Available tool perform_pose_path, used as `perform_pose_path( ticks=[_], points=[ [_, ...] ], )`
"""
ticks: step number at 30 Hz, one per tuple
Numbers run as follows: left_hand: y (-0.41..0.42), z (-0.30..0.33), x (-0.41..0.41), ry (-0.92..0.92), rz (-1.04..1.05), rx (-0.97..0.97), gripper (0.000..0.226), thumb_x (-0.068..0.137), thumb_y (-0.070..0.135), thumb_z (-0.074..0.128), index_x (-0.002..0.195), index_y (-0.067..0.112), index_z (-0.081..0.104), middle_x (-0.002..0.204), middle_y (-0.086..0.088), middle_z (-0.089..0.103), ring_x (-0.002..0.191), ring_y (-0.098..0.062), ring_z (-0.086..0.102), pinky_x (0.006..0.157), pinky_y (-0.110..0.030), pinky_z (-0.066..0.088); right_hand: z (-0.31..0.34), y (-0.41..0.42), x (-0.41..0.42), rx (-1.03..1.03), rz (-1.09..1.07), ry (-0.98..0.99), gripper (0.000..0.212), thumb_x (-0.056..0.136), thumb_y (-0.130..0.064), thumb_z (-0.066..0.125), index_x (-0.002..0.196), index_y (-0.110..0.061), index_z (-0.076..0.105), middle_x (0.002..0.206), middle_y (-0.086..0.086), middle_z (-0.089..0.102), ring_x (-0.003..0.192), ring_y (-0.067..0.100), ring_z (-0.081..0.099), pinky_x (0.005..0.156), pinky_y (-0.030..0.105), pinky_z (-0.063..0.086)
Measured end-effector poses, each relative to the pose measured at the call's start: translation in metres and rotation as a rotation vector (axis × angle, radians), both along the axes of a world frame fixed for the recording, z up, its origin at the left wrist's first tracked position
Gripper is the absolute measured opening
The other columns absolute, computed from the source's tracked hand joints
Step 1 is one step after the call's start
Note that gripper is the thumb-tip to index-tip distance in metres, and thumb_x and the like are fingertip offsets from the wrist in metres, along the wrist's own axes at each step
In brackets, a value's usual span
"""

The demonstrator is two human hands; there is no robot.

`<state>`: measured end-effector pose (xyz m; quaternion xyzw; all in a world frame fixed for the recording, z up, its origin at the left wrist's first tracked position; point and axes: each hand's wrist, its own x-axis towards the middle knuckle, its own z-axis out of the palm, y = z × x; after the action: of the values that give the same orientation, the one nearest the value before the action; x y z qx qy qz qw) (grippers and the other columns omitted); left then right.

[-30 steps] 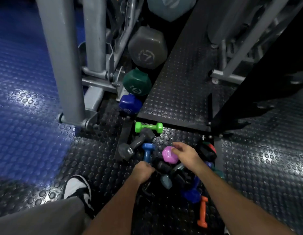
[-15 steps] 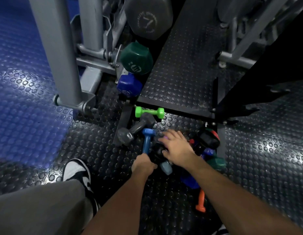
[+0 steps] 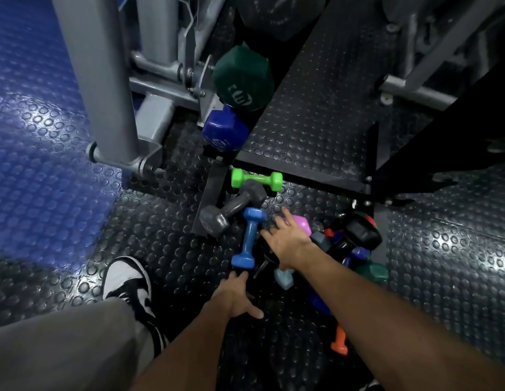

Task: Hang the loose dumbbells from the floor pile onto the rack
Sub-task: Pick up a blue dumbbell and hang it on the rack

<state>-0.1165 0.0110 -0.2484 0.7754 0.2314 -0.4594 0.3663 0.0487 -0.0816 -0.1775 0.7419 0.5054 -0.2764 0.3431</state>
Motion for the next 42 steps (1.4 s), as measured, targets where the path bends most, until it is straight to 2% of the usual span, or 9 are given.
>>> perform_pose_path(
  ticks=[14, 17, 19, 21, 27, 32, 34, 37, 42],
  points=[
    [0.042, 0.028, -0.002, -0.104, 0.128, -0.184, 0.096, 0.052, 0.025, 0.093, 0.14, 0.027, 0.054, 0.121, 0.005, 0.067, 0.11, -0.014, 0.064, 0.095, -0.029, 0.055, 0.015, -0.006, 0.011, 0.264, -0.312, 0.26, 0.093, 0.07, -0.054, 0.079, 0.148, -0.019, 0.043, 0.127, 0.002, 0.064, 0.135, 0.024, 0.049, 0.124, 0.055, -0.015],
    [0.066, 0.047, -0.001, -0.143, 0.245, -0.279, 0.076, 0.054, 0.017, 0.091, 0.125, 0.029, 0.065, 0.102, 0.008, 0.073, 0.096, -0.01, 0.069, 0.081, -0.022, 0.057, 0.036, 0.002, 0.018, 0.412, -0.537, 0.372, 0.092, 0.064, -0.045, 0.081, 0.146, -0.027, 0.044, 0.124, 0.0, 0.065, 0.121, 0.021, 0.06, 0.126, 0.046, 0.02],
    [0.077, 0.062, -0.002, -0.173, 0.351, -0.331, 0.073, 0.053, 0.016, 0.09, 0.122, 0.024, 0.067, 0.095, 0.003, 0.076, 0.092, -0.013, 0.071, 0.085, -0.028, 0.059, 0.053, 0.014, 0.022, 0.542, -0.69, 0.416, 0.091, 0.06, -0.038, 0.084, 0.142, -0.031, 0.046, 0.12, -0.003, 0.069, 0.108, 0.019, 0.066, 0.101, 0.034, 0.05],
    [0.082, 0.078, -0.001, -0.219, 0.467, -0.419, 0.06, 0.059, 0.005, 0.088, 0.115, 0.018, 0.069, 0.09, -0.002, 0.078, 0.087, -0.016, 0.073, 0.083, -0.031, 0.059, 0.066, 0.029, 0.026, 0.628, -0.79, 0.46, 0.086, 0.061, -0.032, 0.085, 0.138, -0.029, 0.047, 0.117, -0.003, 0.071, 0.098, 0.017, 0.069, 0.09, 0.031, 0.056],
    [0.095, 0.133, 0.008, -0.382, 0.797, -0.517, 0.037, 0.067, 0.007, 0.082, 0.104, 0.004, 0.076, 0.095, -0.016, 0.078, 0.084, -0.031, 0.075, 0.075, -0.036, 0.059, 0.11, 0.077, 0.04, 0.848, -1.047, 0.481, 0.063, 0.08, -0.029, 0.085, 0.136, -0.017, 0.058, 0.131, 0.0, 0.066, 0.11, 0.016, 0.067, 0.092, 0.028, 0.055],
    [0.11, 0.15, 0.022, -0.442, 1.064, -0.493, 0.023, 0.08, 0.004, 0.077, 0.103, 0.0, 0.075, 0.093, -0.022, 0.077, 0.077, -0.03, 0.074, 0.067, -0.034, 0.059, 0.135, 0.103, 0.062, 0.958, -1.365, 0.313, 0.034, 0.102, -0.02, 0.054, 0.132, -0.008, 0.063, 0.124, 0.005, 0.067, 0.109, 0.022, 0.062, 0.092, 0.031, 0.05],
    [0.12, 0.148, 0.03, -0.446, 1.149, -0.462, 0.023, 0.081, 0.007, 0.077, 0.102, -0.002, 0.075, 0.088, -0.021, 0.077, 0.075, -0.032, 0.074, 0.07, -0.04, 0.061, 0.137, 0.107, 0.076, 1.15, -1.631, 0.436, 0.039, 0.105, -0.013, 0.042, 0.14, -0.004, 0.057, 0.13, 0.007, 0.063, 0.116, 0.025, 0.06, 0.1, 0.032, 0.047],
    [0.142, 0.14, 0.045, -0.448, 1.271, -0.4, 0.017, 0.08, 0.006, 0.077, 0.095, -0.003, 0.075, 0.079, -0.019, 0.076, 0.067, -0.033, 0.074, 0.065, -0.042, 0.061, 0.145, 0.114, 0.092, 1.421, -1.955, 0.723, 0.048, 0.108, -0.045, 0.038, 0.139, -0.015, 0.059, 0.127, 0.003, 0.064, 0.12, 0.023, 0.058, 0.117, 0.047, 0.039],
    [0.182, 0.123, 0.083, -0.504, 1.288, -0.338, 0.031, 0.071, 0.013, 0.083, 0.093, -0.007, 0.073, 0.077, -0.022, 0.075, 0.065, -0.034, 0.073, 0.065, -0.047, 0.063, 0.144, 0.128, 0.106, 1.534, -1.886, 0.969, 0.038, 0.107, -0.051, 0.038, 0.111, -0.027, 0.068, 0.113, 0.0, 0.074, 0.114, 0.019, 0.066, 0.103, 0.039, 0.049]
  ],
)
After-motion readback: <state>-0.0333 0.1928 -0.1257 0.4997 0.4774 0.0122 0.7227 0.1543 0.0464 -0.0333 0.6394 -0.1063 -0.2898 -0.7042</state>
